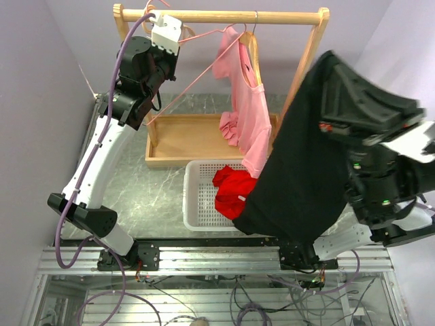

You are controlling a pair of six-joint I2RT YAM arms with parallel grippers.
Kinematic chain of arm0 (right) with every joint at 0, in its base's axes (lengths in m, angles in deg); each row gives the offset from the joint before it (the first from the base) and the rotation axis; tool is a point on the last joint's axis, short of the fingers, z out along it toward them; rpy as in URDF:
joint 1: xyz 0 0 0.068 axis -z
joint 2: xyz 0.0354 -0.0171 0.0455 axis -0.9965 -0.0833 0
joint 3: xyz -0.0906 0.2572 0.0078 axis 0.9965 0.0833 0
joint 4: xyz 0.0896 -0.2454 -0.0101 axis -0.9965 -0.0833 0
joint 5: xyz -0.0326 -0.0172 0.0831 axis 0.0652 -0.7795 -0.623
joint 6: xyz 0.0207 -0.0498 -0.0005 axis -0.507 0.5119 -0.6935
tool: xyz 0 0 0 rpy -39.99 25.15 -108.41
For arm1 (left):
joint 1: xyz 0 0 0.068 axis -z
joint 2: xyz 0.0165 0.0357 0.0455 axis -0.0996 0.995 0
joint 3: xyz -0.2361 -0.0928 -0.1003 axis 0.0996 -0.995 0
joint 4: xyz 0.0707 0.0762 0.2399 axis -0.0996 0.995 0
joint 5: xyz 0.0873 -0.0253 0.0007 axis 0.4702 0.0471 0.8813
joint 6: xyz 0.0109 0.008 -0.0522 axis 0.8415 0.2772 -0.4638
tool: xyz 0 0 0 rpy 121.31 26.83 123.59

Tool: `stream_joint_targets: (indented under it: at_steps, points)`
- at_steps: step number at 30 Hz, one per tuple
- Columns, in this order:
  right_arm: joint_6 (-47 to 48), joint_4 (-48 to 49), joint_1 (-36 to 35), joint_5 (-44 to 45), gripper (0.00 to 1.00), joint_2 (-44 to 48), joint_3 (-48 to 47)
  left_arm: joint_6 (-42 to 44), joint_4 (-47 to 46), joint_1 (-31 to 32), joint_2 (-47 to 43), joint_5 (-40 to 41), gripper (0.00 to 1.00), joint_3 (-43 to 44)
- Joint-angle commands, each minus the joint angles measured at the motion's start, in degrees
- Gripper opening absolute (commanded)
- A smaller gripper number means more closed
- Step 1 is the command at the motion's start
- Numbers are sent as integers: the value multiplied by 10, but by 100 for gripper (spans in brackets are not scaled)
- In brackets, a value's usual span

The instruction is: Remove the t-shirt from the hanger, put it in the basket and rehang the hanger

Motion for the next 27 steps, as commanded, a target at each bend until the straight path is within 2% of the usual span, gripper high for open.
stream_joint_targets:
  at_steps: [1,9,13,15,17,19,27]
  points:
    - [25,23,-179,4,0,-26,-1,-6,-7,-4,2,-17,7,25]
    - [49,45,-179,1,0,-47,5,-5,-7,-3,9,-22,7,22]
    - [92,76,-173,37,0,-74,-5,-6,-6,-3,16,-24,7,28]
    - [82,61,-121,57,0,-92,-6,-8,-6,-3,18,-29,7,30]
    - [-35,-30,12,68,0,-120,-22,-9,-6,-3,19,-34,7,30]
    - [-132,-120,108,59,0,-144,-32,-9,-7,-3,19,-33,7,27]
    - [-354,-243,264,-45,0,-159,3,-7,-4,-3,25,-31,7,30]
